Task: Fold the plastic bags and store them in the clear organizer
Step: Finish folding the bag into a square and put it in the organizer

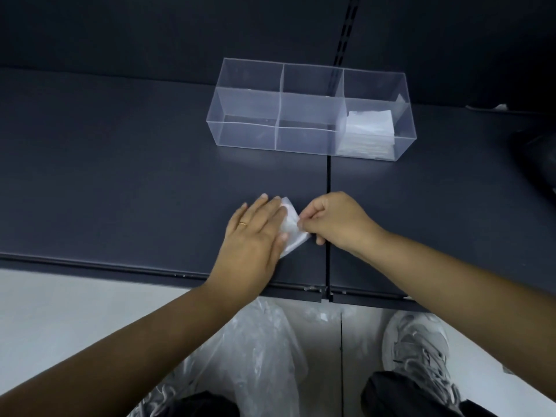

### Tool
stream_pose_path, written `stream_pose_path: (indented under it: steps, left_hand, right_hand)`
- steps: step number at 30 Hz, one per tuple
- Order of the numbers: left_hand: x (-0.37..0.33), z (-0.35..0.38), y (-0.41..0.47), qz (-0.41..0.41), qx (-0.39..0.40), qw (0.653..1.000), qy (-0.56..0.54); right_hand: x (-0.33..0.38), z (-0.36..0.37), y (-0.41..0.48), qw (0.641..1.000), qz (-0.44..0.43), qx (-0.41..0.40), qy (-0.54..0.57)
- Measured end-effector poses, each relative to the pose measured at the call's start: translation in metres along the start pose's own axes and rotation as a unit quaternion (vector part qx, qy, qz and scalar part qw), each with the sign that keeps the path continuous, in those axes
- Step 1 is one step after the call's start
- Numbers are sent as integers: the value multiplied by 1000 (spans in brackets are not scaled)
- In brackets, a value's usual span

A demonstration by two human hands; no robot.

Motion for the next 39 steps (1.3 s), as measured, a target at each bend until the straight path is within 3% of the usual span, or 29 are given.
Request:
stream_pose_path:
  steps: [3, 8, 11, 16, 20, 21, 23, 25, 27, 29, 34, 39]
  left_hand:
    - [16, 22, -6, -38, 103, 985, 135]
    - [22, 25, -8, -65, 103, 983, 135]
    - [19, 25, -10, -81, 110, 981, 136]
    - [7, 27, -19, -152, 100, 978, 101]
    - [-2, 9, -22, -209, 36, 976, -54]
    - [-2, -1, -17, -195, 9, 977, -87]
    - [-10, -23, -1, -83, -7, 991, -101]
    - [-19, -31, 18, 6, 66, 989, -133]
    - [-19, -32, 31, -4, 138, 970, -202]
    - [-15, -34, 40, -44, 116, 954, -274]
    - [3, -43, 49, -115, -15, 925, -363]
    - [9, -21, 27, -121, -13, 960, -253]
  right_hand:
    - [2, 1, -3, 1000, -10, -16, -13]
    - [1, 11, -21, 977, -58, -96, -182]
    - [2, 12, -28, 965, -80, -125, -214]
    - [7, 8, -29, 987, -58, -127, -79]
    - [11, 6, -27, 994, -71, -83, 1]
    - [14, 3, -29, 993, -96, -71, -17]
    - [23, -5, -36, 984, -165, -36, -65]
    - [33, -15, -44, 972, -221, -8, -84]
    - [33, -28, -47, 972, -229, -4, -50]
    - [27, -44, -43, 981, -192, -7, 24]
    - [14, -120, -11, 980, -135, -121, 84]
    - [3, -186, 49, 974, -89, -203, 44]
Point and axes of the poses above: each hand's wrist, its own y-axis towards the middle knuckle, its own z-axis out of the palm, x = y × z, the point moved 5 cm from there along y, towards the middle knuckle, and after that the axes turned 3 degrees about -y, right-handed, at the moved point
